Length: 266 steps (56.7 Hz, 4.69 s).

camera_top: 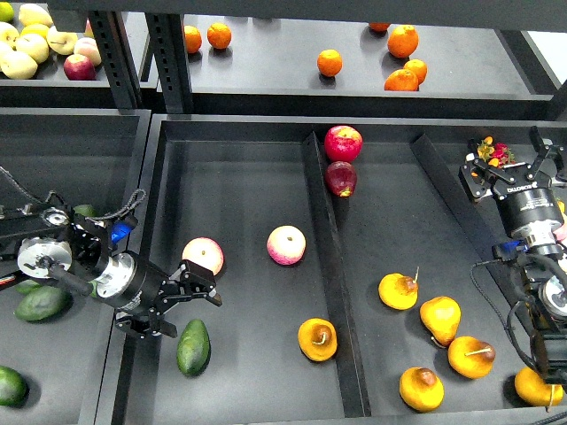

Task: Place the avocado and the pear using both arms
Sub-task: 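Lower the left gripper and close it on the green avocado, then carry the avocado into the avocado bin and open the left gripper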

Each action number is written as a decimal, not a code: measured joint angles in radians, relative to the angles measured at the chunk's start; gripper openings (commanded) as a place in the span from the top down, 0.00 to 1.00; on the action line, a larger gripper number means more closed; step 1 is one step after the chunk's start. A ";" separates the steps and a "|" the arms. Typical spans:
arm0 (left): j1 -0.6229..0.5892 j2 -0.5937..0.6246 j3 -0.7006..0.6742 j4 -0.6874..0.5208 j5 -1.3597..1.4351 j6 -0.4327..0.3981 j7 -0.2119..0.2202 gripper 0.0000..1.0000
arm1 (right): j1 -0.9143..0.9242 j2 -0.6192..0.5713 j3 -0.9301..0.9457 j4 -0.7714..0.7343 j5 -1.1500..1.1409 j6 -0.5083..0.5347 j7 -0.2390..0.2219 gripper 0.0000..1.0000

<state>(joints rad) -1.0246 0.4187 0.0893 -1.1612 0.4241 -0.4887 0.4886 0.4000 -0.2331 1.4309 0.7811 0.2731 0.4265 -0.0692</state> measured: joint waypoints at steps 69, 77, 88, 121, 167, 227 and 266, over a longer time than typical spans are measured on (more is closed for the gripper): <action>0.067 -0.200 0.032 0.373 0.096 0.000 0.000 0.00 | -0.005 0.016 0.002 0.015 0.000 0.012 0.000 0.00; 0.079 -0.214 0.032 0.398 0.096 0.000 0.000 0.00 | -0.004 0.016 0.002 0.015 0.000 0.013 0.000 0.00; 0.092 -0.227 0.032 0.426 0.096 0.000 0.000 0.00 | -0.004 0.015 0.004 0.016 0.000 0.014 0.000 0.00; 0.124 -0.273 0.030 0.498 0.096 0.000 0.000 0.04 | -0.003 0.017 0.008 0.018 0.000 0.015 0.002 0.00; 0.162 -0.285 -0.035 0.578 0.099 0.000 0.000 0.87 | 0.000 0.015 0.010 0.016 -0.003 0.042 0.002 0.00; 0.085 -0.004 -0.296 0.399 -0.020 0.000 0.000 0.97 | -0.006 0.013 -0.001 0.012 -0.003 0.063 -0.026 0.00; 0.182 0.275 -0.272 0.423 -0.081 0.000 0.000 0.89 | -0.003 0.013 -0.055 0.017 -0.004 0.061 -0.199 0.00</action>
<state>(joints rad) -0.8423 0.6941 -0.1824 -0.7383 0.3427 -0.4888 0.4887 0.3971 -0.2202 1.3760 0.7977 0.2693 0.4878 -0.2681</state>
